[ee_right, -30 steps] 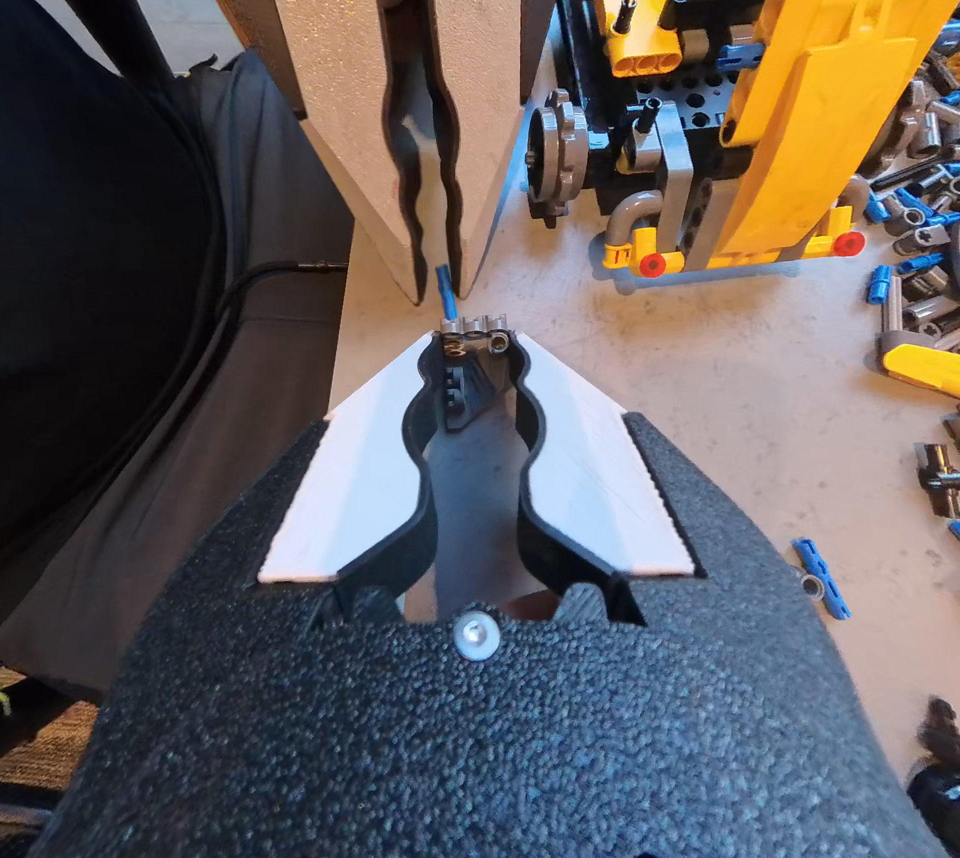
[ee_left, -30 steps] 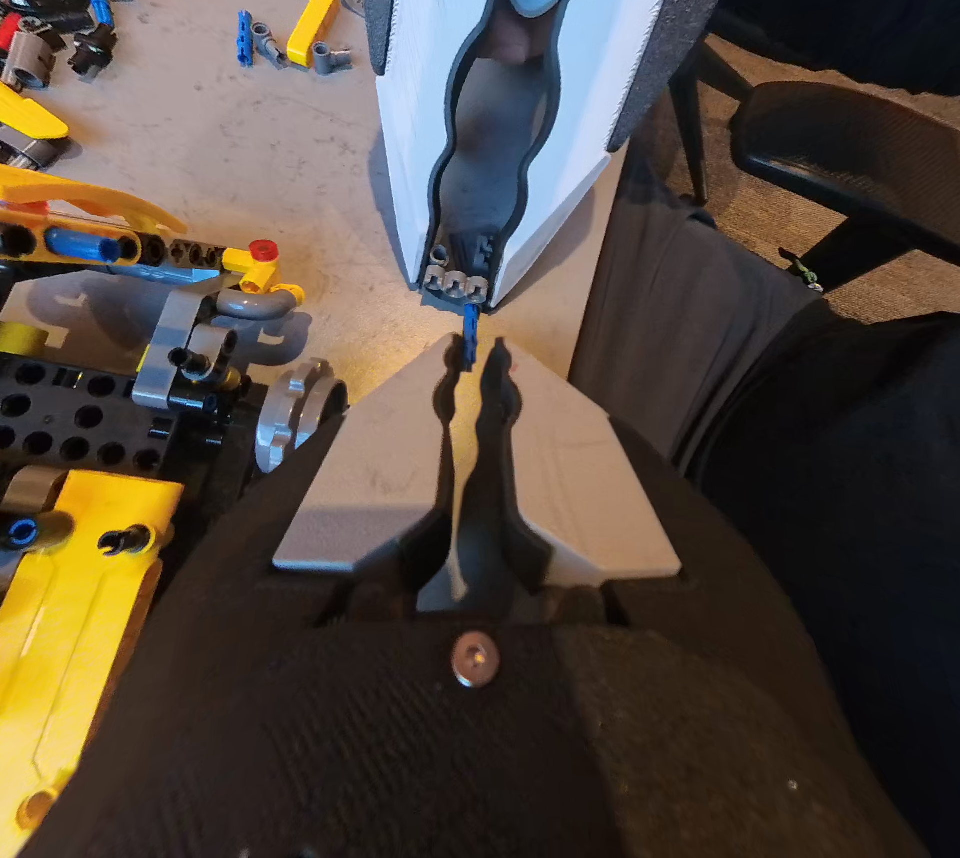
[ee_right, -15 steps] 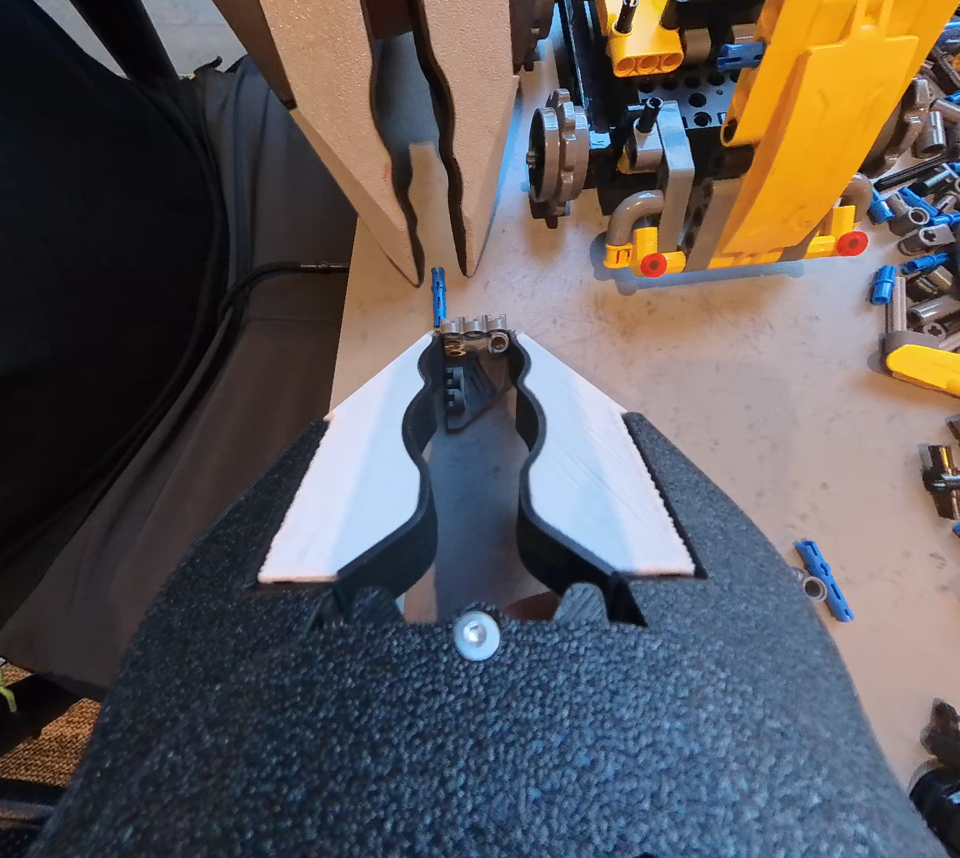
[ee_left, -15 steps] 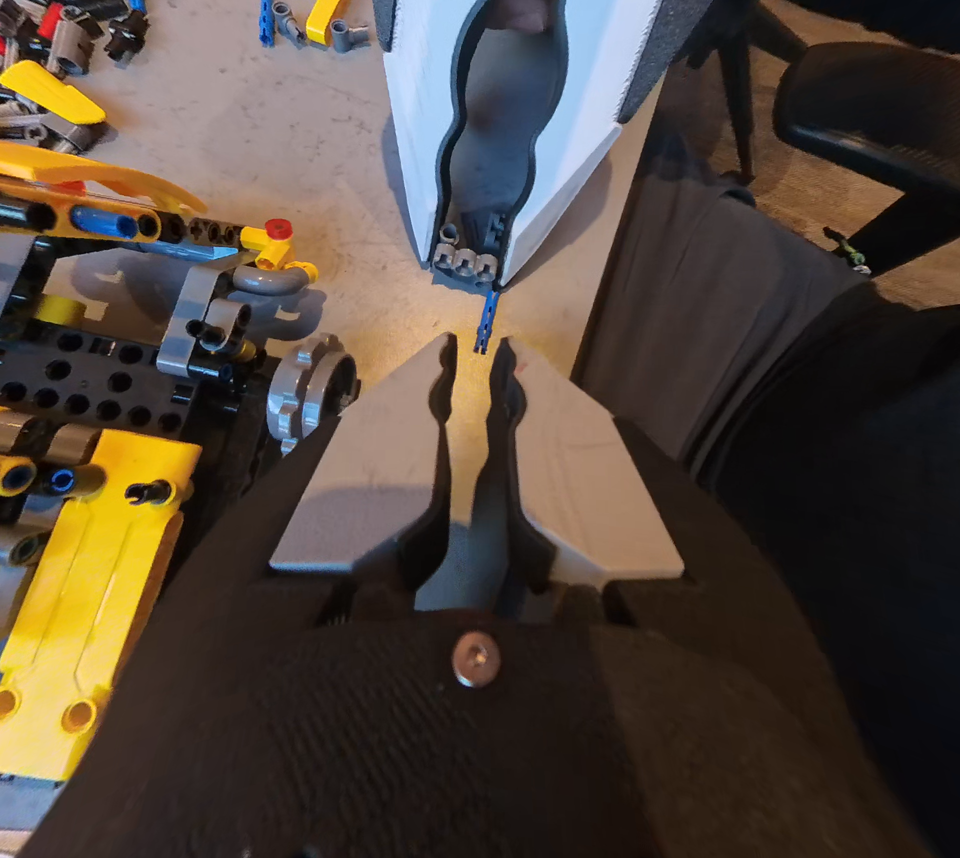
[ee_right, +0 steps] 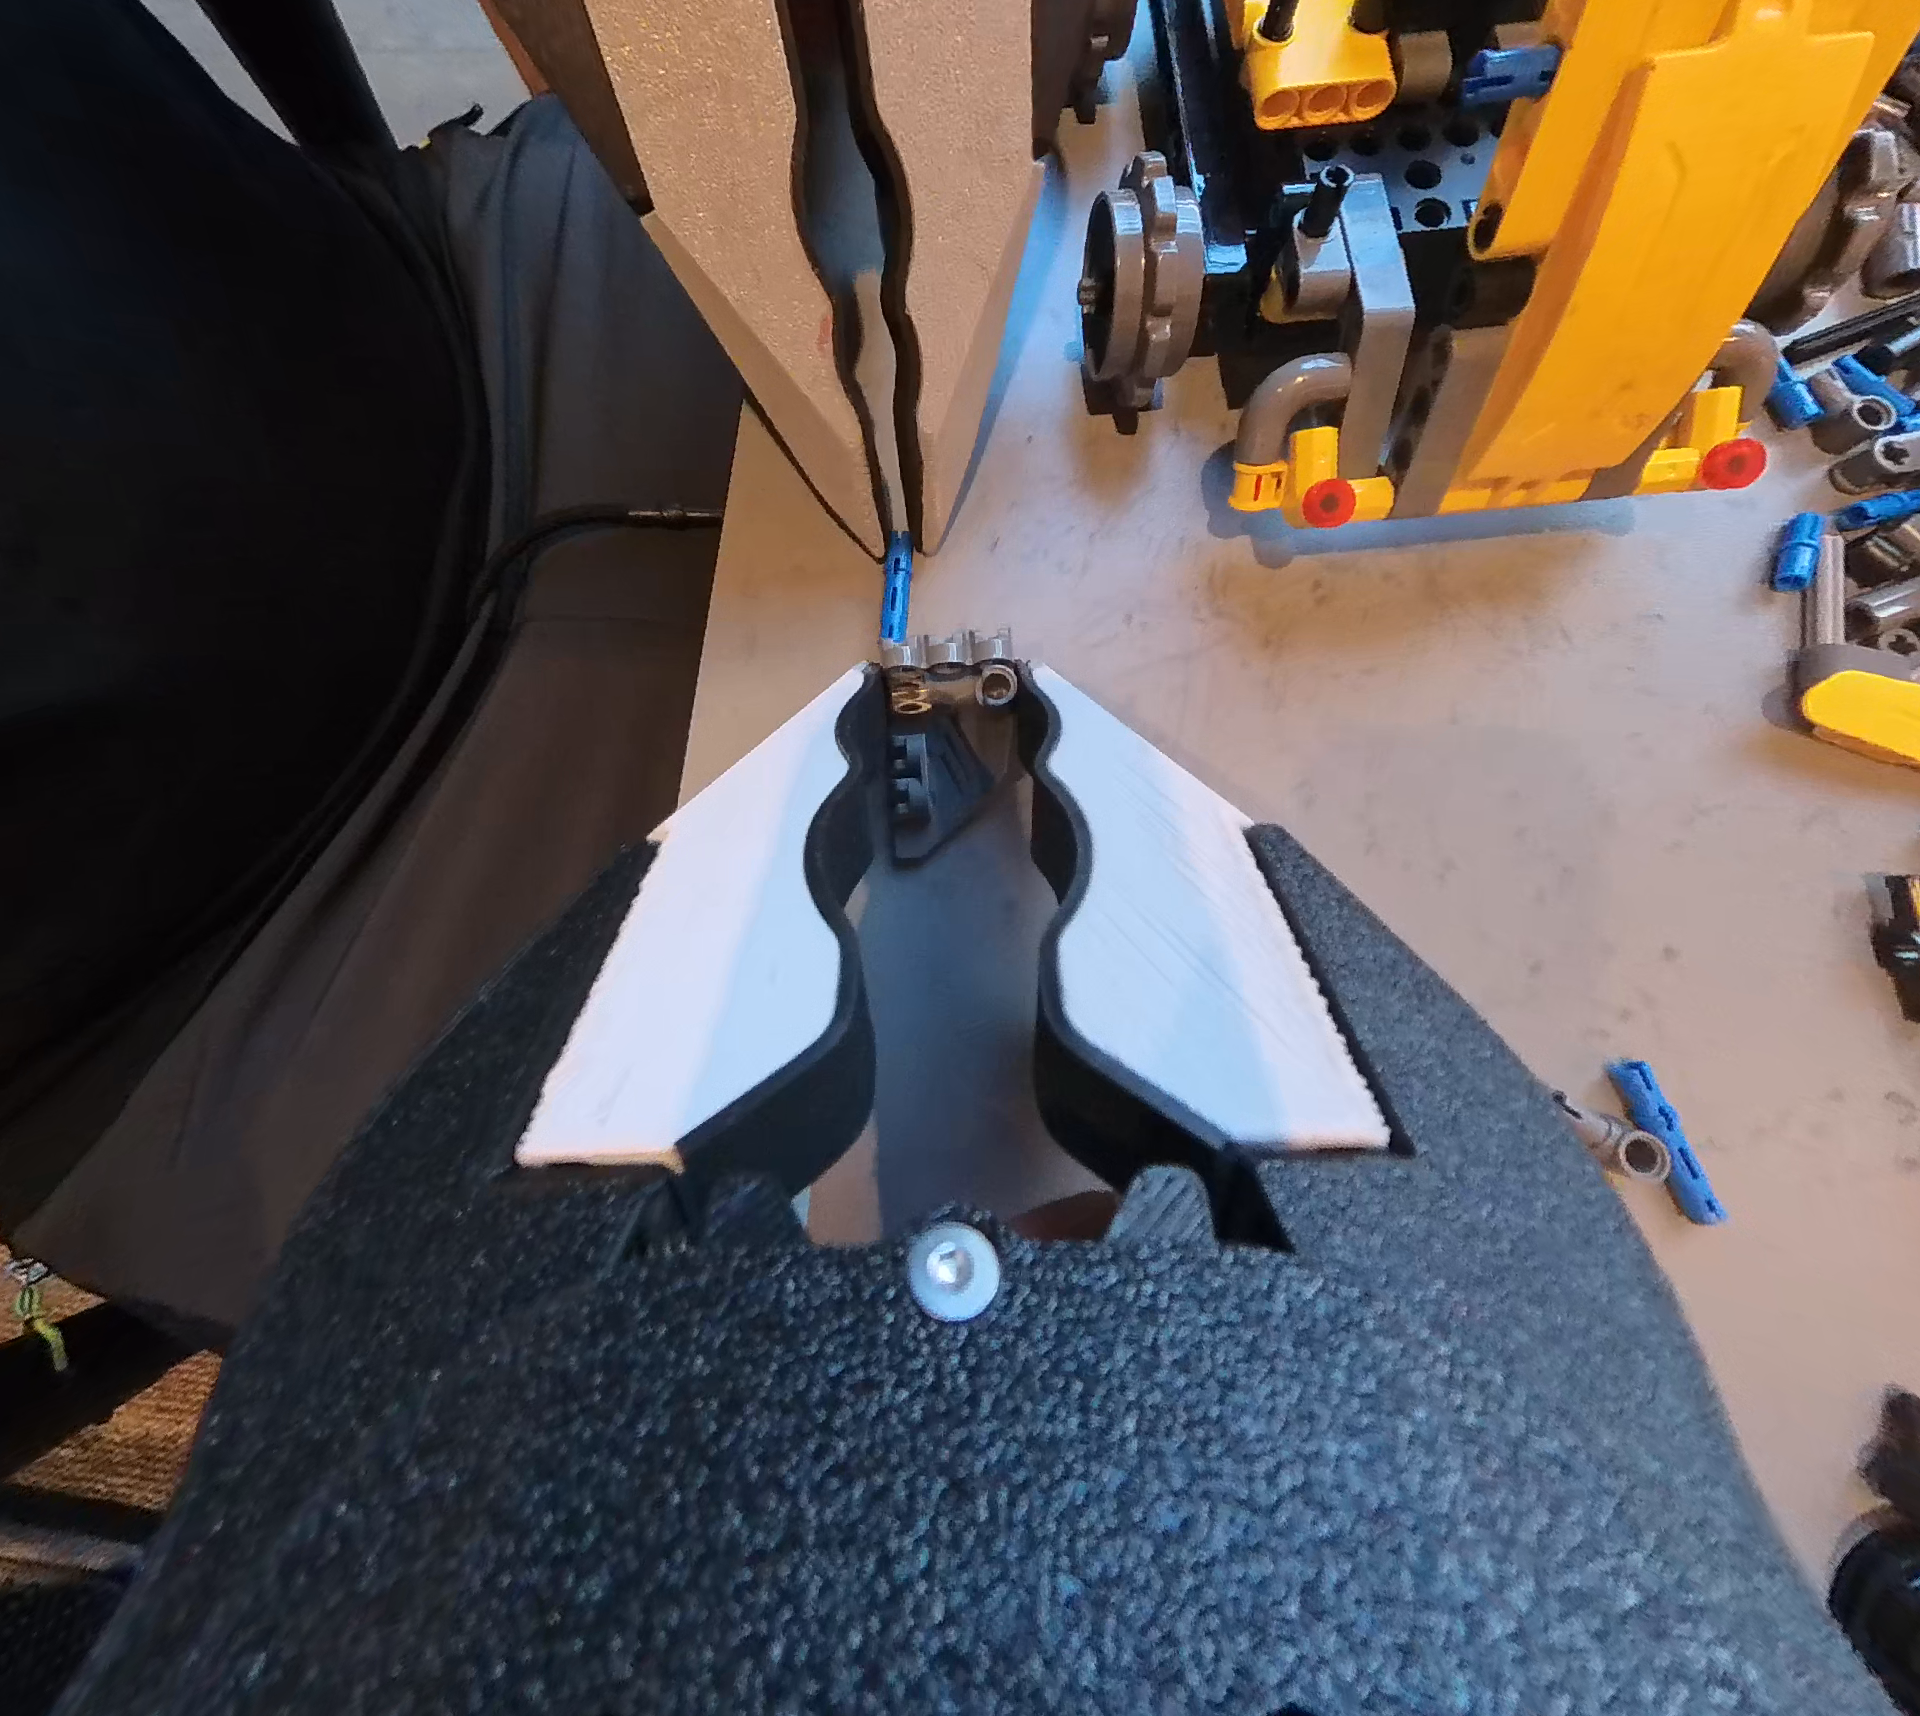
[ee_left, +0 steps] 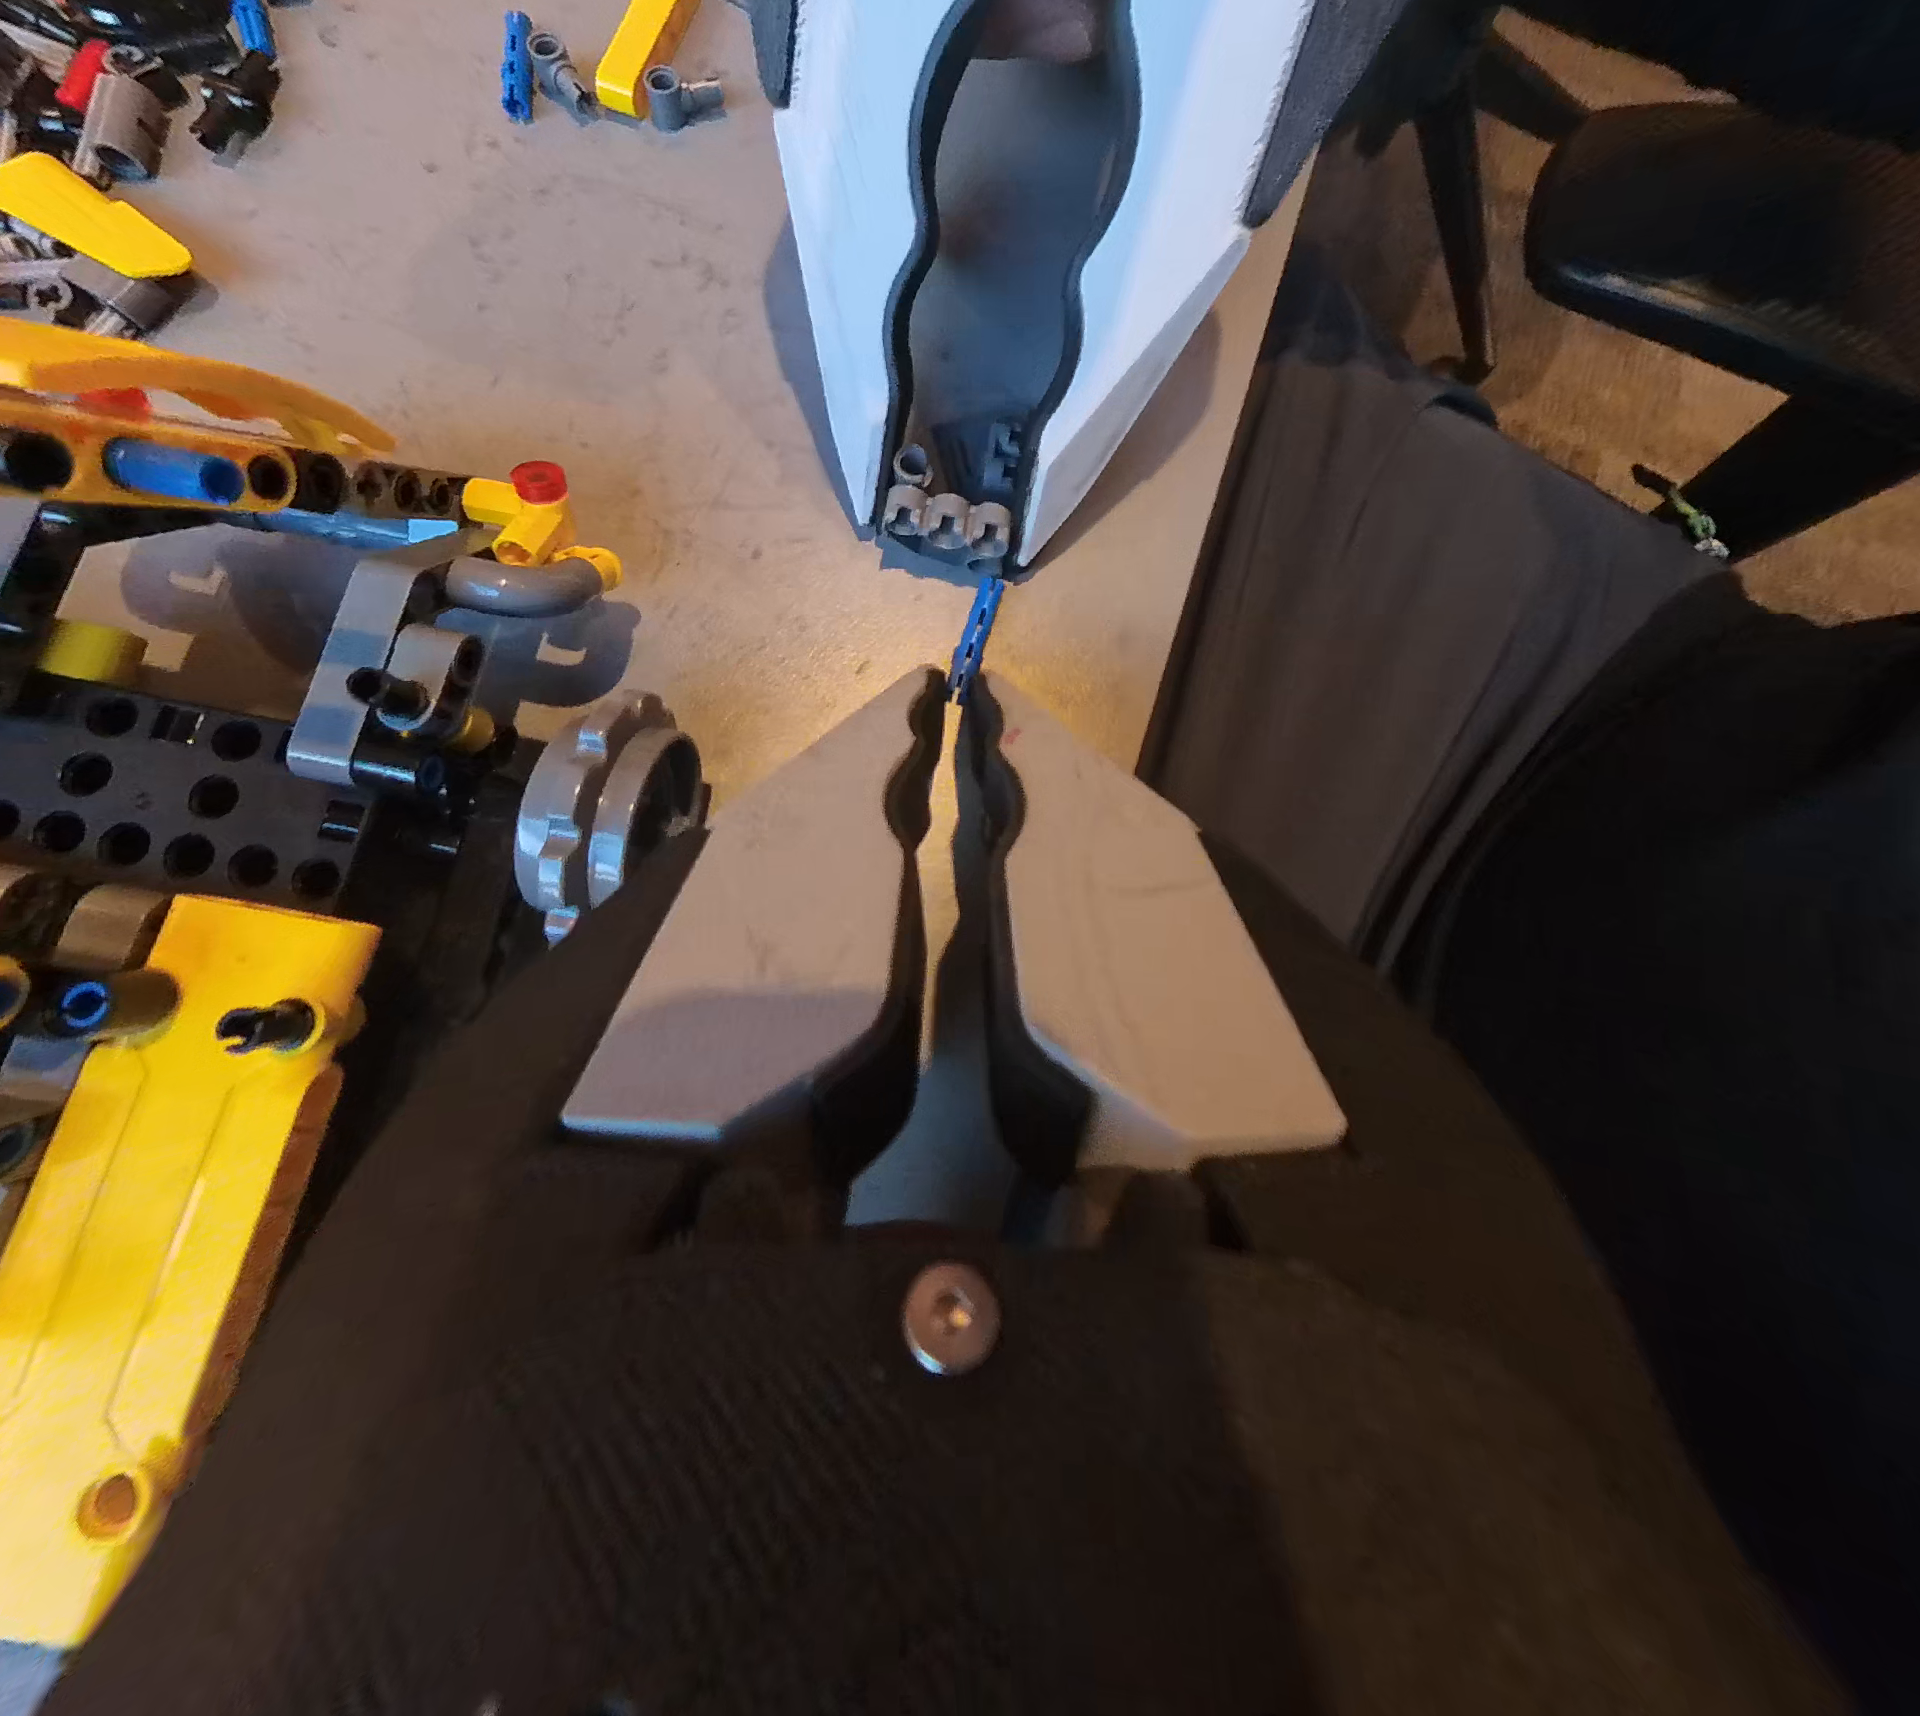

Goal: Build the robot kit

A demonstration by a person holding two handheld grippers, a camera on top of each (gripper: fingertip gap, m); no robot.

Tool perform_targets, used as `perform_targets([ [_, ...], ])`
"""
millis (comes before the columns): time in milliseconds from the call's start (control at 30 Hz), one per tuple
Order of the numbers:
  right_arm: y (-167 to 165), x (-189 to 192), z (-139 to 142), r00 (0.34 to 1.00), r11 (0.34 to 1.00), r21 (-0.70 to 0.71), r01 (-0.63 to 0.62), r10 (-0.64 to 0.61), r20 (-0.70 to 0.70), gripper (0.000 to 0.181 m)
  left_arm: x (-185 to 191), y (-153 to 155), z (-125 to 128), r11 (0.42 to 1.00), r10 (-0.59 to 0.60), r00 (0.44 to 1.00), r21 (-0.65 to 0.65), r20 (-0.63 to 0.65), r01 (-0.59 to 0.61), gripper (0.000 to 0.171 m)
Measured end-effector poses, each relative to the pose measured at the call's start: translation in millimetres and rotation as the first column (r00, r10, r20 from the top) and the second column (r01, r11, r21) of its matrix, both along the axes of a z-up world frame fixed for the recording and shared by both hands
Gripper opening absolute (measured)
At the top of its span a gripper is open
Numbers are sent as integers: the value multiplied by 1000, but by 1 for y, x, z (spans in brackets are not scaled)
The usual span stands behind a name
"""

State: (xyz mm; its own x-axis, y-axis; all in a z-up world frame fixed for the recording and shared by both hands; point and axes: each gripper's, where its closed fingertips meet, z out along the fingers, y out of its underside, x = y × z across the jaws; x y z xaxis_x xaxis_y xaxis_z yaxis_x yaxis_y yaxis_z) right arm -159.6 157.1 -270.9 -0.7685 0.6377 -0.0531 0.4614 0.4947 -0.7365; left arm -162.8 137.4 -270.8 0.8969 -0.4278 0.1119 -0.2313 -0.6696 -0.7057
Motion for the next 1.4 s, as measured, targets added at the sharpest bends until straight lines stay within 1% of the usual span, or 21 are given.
perform_targets([
  [133,0,0,0,1000,1000,-11,0,0,11,25,4,2,1,999,36,997,-2,65,-36,3],
  [533,3,0,1,1000,1000,-12,16,-16,8,25,2,3,0,998,69,997,11,46,-70,3],
  [600,5,-1,2,1000,1000,-16,26,-26,0,28,2,4,0,997,78,996,10,52,-79,3],
  [667,5,-1,3,1000,1000,-15,27,-27,-7,28,1,5,0,996,82,995,14,54,-83,3],
  [1000,4,0,0,1000,1000,-4,19,-19,3,26,2,5,0,996,71,997,64,-37,-68,3],
  [1167,7,-1,0,999,999,-10,42,-42,8,28,3,4,0,996,45,997,84,-56,-41,3],
  [1400,12,-6,2,995,996,7,93,-93,-33,31,4,3,0,994,38,998,106,-58,-31,3],
])
